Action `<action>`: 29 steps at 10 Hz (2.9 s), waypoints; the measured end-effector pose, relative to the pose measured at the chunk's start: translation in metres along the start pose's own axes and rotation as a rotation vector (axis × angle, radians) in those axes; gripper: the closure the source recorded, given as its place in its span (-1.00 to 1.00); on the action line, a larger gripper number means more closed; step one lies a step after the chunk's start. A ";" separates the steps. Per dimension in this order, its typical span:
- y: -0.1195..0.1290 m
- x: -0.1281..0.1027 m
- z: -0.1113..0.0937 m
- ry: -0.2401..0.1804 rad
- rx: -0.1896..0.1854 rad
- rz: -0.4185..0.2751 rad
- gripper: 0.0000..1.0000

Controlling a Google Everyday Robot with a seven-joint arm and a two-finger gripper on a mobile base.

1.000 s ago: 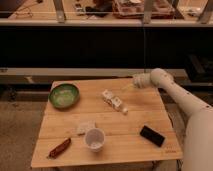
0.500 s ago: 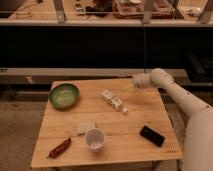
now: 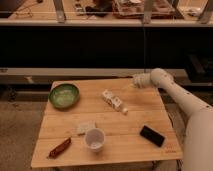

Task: Place the bottle in the ceramic bowl

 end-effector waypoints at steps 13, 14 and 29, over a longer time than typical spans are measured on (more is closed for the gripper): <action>-0.143 -0.026 -0.020 -0.023 0.078 -0.125 -0.60; -0.147 -0.029 -0.005 -0.020 0.070 -0.125 -0.60; -0.232 0.145 0.018 0.157 0.318 -0.333 1.00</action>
